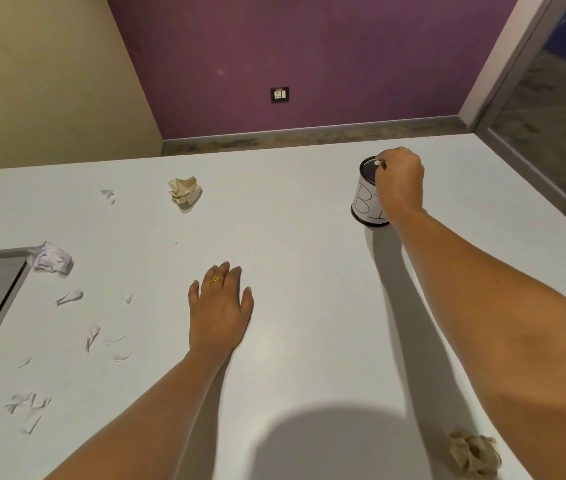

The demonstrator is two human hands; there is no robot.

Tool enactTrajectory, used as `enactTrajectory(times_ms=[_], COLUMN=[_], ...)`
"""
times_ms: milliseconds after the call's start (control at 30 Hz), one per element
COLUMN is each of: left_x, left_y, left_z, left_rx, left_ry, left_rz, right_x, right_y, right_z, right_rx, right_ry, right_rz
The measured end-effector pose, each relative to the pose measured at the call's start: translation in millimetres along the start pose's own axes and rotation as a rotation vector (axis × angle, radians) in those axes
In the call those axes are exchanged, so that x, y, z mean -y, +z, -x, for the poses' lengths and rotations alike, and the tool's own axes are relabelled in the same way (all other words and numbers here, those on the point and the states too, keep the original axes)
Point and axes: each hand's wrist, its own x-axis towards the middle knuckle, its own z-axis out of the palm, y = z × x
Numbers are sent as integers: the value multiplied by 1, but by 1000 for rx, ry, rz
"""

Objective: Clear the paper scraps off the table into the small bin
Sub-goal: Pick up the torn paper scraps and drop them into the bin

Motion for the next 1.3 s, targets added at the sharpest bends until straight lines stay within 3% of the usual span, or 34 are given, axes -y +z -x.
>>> enactTrajectory(times_ms=[300, 633, 933, 1167, 1300], left_x=[-2, -1, 2, 26, 64], left_y=[-1, 0, -4, -18, -40], left_z=[0, -1, 0, 9, 1], left_rx=[-2, -12, 38, 106, -14], left_ry=[-12, -7, 4, 51, -153], left_rz=[12, 16, 53, 53, 6], right_x=[-8, 8, 18, 23, 25], right_y=[4, 18, 65, 73, 74], right_z=[-6, 35, 156, 184, 185], right_rx=[3, -60, 367, 366, 353], right_ry=[108, -13, -167, -219, -233], right_rz=[-39, -242, -206, -89, -49])
